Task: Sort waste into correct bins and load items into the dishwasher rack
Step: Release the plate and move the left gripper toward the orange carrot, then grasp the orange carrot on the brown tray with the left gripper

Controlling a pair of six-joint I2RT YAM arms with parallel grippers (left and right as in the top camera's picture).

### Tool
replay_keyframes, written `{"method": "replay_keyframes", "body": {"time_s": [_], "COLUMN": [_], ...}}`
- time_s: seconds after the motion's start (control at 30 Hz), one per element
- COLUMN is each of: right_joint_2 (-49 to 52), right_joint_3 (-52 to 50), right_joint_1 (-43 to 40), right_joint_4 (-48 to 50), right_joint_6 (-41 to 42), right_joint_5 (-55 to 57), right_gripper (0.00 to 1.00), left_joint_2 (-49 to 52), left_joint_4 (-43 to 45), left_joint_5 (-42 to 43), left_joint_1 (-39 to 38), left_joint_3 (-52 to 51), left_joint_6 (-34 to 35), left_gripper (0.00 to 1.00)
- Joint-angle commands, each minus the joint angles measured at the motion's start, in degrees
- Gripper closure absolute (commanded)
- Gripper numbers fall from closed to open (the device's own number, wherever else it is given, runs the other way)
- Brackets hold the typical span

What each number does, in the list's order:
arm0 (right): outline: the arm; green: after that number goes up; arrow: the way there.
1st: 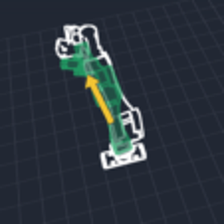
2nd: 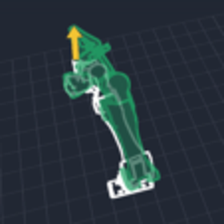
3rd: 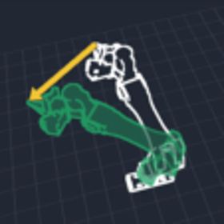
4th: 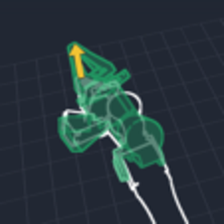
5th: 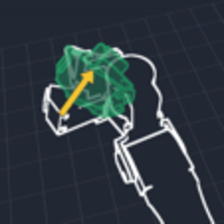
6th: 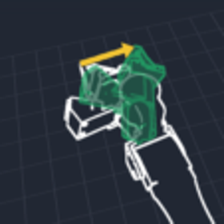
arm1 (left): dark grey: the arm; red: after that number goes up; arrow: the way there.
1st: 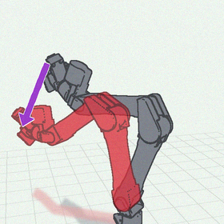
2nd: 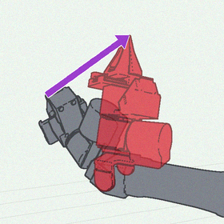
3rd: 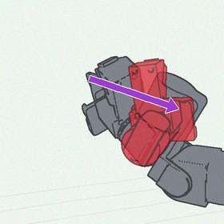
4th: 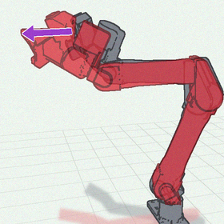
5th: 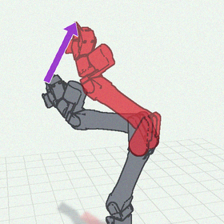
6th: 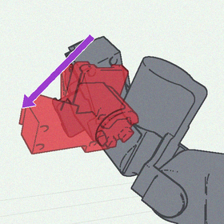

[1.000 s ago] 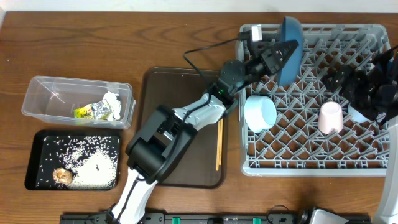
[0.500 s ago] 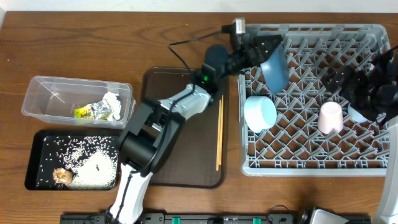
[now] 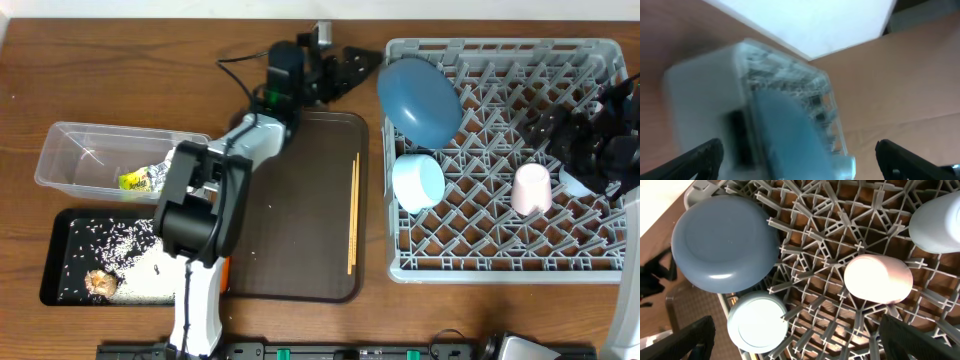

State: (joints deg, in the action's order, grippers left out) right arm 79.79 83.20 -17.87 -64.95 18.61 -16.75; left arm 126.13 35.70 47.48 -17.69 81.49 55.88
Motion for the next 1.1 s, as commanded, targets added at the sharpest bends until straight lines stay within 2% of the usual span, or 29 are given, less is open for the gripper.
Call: {"method": "replay_keyframes", "body": {"time_s": [0.0,0.1,0.2,0.33,0.4,0.53,0.6,0.83,0.93,1.07], "right_joint_2": [0.04,0.04,0.04,0.04,0.04,0.04,0.04,0.04,0.04,0.04], "right_joint_3": [0.57,0.57,0.57,0.57,0.57,0.57,0.57,0.57,0.57,0.57], "right_joint_1": [-0.55,-0.35,0.28,2.34,3.82,7.15,8.33,10.69,10.82,10.82], "right_joint_4": [0.11,0.87,1.16,1.49,1.73,2.38,2.97,5.62,6.12,6.62], "right_joint_6": [-1.22,-3.06,-3.98,-7.17,-8.33,-9.05,-9.03,-7.93,-7.93,-7.93], "right_joint_5": [0.24,0.22,-0.66,-2.84,-2.86,-2.78,-2.80,-2.80,-2.80,-2.80], "right_gripper": [0.02,0.02,0.02,0.02,0.02,0.02,0.02,0.02,0.02,0.02], "left_joint_2": [-0.83,-2.38,-5.84,-14.84,-19.67,-28.41,-31.21,-33.38,-33.38,-33.38], "left_joint_4": [-5.42,-15.45,-28.44,-51.80,-60.59,-76.81,-83.01,-102.51,-103.36,-101.07], "left_joint_5": [9.99,12.33,8.92,-12.87,-23.98,-42.62,-46.75,-46.90,-47.74,-56.28], "left_joint_1": [2.21,3.98,5.03,4.76,3.87,2.60,2.43,2.21,1.81,1.60], "left_joint_3": [0.92,0.92,0.92,0.92,0.92,0.92,0.92,-2.47,-8.85,-17.81], "left_joint_6": [-5.18,-10.38,-19.15,-33.38,-37.64,-41.35,-41.72,-40.06,-37.16,-29.62], "left_gripper": [0.02,0.02,0.02,0.02,0.02,0.02,0.02,0.02,0.02,0.01]}}
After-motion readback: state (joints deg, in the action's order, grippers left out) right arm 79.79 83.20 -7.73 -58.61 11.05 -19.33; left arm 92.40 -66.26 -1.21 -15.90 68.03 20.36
